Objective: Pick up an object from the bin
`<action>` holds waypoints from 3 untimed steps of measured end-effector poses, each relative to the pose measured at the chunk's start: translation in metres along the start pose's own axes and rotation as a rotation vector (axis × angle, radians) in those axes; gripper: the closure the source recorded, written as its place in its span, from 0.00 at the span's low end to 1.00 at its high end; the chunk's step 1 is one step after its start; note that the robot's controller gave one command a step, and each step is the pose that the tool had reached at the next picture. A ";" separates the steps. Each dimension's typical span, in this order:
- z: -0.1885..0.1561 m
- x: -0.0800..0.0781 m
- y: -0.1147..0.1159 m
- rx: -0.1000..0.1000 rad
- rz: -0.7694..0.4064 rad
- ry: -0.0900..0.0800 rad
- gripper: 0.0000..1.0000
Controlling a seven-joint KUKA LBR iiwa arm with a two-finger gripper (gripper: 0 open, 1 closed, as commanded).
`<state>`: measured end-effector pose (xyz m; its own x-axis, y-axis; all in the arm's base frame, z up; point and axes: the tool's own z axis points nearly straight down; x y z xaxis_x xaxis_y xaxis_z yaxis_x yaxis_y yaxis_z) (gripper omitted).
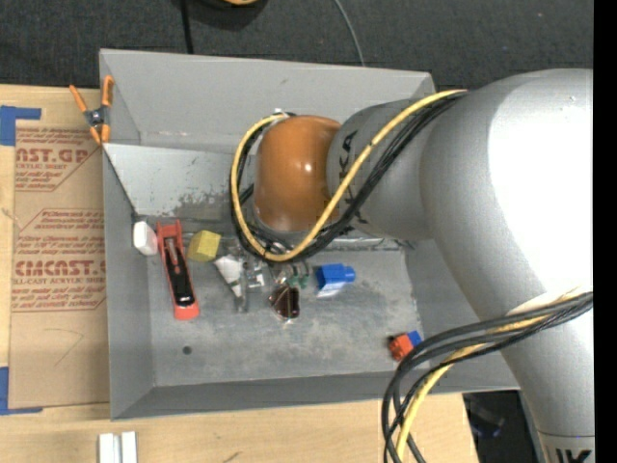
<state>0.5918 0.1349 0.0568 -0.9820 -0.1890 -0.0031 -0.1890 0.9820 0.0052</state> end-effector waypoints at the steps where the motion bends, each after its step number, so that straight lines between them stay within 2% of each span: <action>1: -0.020 0.001 0.000 0.000 0.000 0.004 1.00; 3: -0.061 0.000 0.000 0.001 0.000 0.002 1.00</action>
Offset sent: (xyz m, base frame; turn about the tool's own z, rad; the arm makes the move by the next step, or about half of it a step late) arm 0.0000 0.0002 0.0972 0.0000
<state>0.5913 0.1349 0.1181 -0.9820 -0.1890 -0.0011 -0.1891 0.9820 0.0044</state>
